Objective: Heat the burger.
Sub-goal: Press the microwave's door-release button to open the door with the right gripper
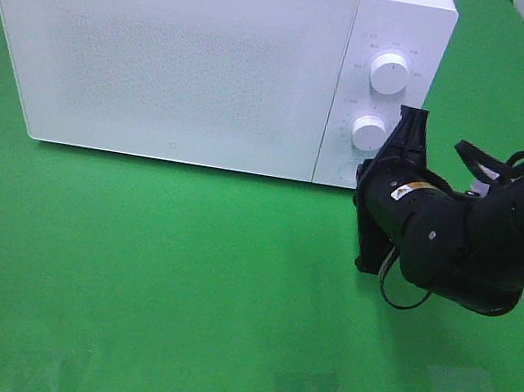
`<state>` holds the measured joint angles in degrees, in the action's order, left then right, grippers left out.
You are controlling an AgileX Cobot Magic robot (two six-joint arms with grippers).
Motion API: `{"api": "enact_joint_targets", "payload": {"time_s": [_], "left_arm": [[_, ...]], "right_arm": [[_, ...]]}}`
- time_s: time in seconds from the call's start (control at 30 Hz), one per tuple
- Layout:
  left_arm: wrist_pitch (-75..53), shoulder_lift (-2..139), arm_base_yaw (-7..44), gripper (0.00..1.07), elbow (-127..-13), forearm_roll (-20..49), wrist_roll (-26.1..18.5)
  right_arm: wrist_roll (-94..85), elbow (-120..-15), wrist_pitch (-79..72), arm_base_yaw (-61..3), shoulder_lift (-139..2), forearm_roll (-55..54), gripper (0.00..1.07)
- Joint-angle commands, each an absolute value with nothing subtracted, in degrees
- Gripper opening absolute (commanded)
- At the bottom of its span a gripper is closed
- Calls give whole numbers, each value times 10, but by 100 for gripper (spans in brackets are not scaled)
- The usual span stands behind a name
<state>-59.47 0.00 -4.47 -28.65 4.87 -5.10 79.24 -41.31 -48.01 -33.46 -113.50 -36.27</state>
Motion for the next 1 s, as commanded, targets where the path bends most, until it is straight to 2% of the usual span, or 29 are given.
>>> {"api": "enact_joint_targets", "payload": {"time_s": [0.03,0.43,1.0], "left_arm": [[-592,-1,-46,100,-285,50,-48],[-592,-1,-46,100,-285,50,-48],[-592,-1,-46,100,-285,50,-48]], "right_arm": [[790,-433,-476,-332,-1157,-354,0],[788,-464,-465,-300,-1189,-336,0],[788,-500,-466,-300,-1210,-337,0]]}}
